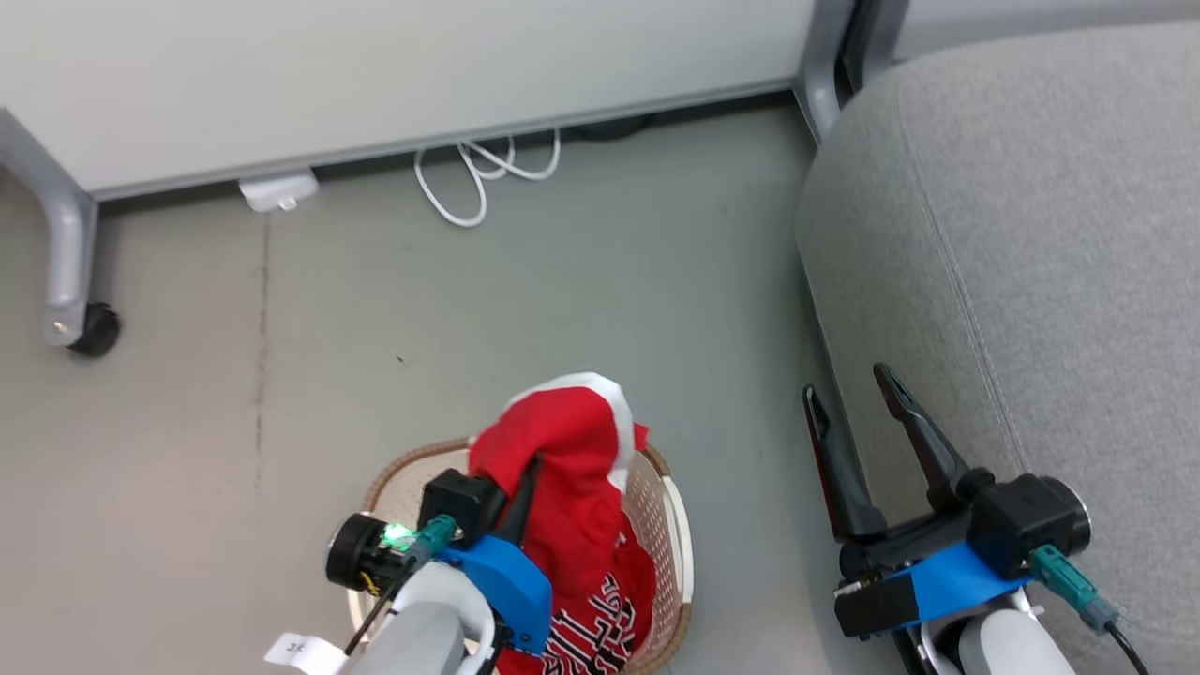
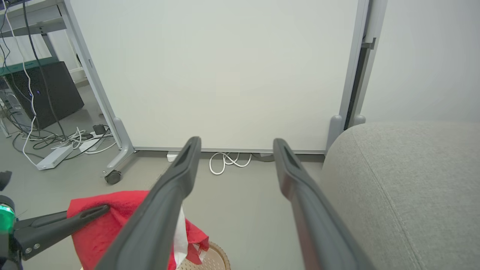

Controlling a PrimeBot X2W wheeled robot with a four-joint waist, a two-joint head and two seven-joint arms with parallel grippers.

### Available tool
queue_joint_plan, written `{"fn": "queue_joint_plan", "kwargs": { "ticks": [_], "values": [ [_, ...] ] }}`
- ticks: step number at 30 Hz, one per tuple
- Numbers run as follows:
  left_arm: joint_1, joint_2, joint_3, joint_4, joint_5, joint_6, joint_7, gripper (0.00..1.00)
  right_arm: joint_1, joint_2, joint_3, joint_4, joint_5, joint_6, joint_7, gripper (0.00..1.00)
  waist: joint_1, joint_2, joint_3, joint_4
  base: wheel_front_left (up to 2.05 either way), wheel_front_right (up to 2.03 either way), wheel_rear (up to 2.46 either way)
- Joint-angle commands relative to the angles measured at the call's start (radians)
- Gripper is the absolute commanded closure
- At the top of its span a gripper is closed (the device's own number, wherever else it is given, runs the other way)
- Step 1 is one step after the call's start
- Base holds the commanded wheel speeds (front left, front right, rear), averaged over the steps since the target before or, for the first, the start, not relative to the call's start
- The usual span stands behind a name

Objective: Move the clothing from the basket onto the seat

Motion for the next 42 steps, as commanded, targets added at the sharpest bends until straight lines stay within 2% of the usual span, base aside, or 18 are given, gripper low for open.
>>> {"fn": "queue_joint_plan", "kwargs": {
  "ticks": [1,16,32,42],
  "values": [
    [0.001,0.000,-0.023,-0.008,-0.013,-0.001,-0.003,1.00,0.020,-0.002,-0.005,0.006,0.004,0.000,-0.003,0.00,0.0003,0.0000,-0.059,0.038,0.00,0.00,0.00],
    [-0.099,-0.001,-0.297,-0.074,-0.174,0.017,-0.003,1.00,0.124,-0.002,-0.008,0.049,0.009,0.000,-0.003,0.00,0.0003,0.0000,-0.206,0.084,0.00,0.00,0.00],
    [-0.283,0.000,-0.520,-0.146,-0.330,0.054,0.020,1.00,0.136,-0.002,0.018,0.077,0.021,0.000,-0.003,0.00,0.0003,0.0000,-0.238,0.101,0.00,0.00,0.00],
    [-0.381,0.000,-0.641,-0.184,-0.430,0.105,0.036,1.00,0.141,-0.002,0.038,0.086,0.028,0.000,0.006,0.00,0.0003,0.0000,-0.252,0.101,0.00,0.00,0.00]
  ]
}}
